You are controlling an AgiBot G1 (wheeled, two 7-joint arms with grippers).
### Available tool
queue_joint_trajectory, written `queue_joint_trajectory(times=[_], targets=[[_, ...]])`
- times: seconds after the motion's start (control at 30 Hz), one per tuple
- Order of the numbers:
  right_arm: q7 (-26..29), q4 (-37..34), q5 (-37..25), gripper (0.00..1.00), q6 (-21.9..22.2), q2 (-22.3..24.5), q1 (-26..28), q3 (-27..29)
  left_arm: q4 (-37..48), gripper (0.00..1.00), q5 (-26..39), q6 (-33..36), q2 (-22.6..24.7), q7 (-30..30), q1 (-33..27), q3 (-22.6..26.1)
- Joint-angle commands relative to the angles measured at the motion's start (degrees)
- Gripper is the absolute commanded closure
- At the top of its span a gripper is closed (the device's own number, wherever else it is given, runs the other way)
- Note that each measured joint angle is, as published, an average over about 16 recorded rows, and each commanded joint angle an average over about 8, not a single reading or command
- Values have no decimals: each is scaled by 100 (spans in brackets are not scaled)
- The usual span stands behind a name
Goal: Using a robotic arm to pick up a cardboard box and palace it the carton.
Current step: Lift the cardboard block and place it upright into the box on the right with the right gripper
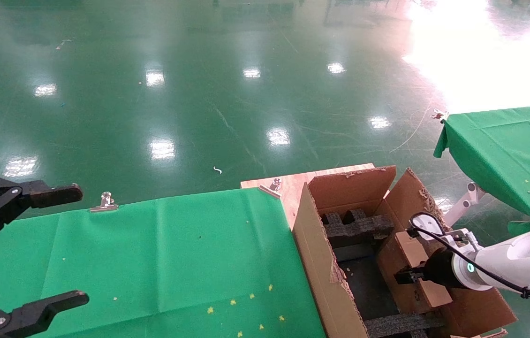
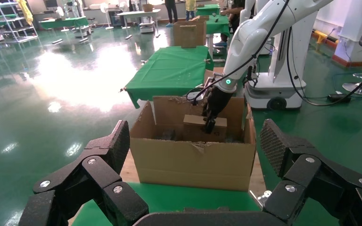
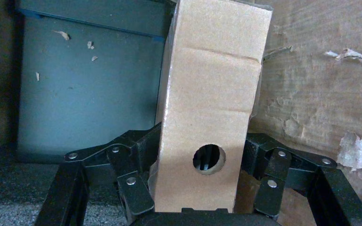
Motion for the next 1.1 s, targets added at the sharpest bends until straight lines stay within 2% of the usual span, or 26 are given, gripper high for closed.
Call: queue_joint_trajectory(times=[0.03,1.1], targets=[[-12,-16,0,0,19,-14,-7,1,0,0,0,-1,0,0,0,0],[-5,63,-103,0,-59,96,220,94,5,0,-3,0,-1,4,-3,6]])
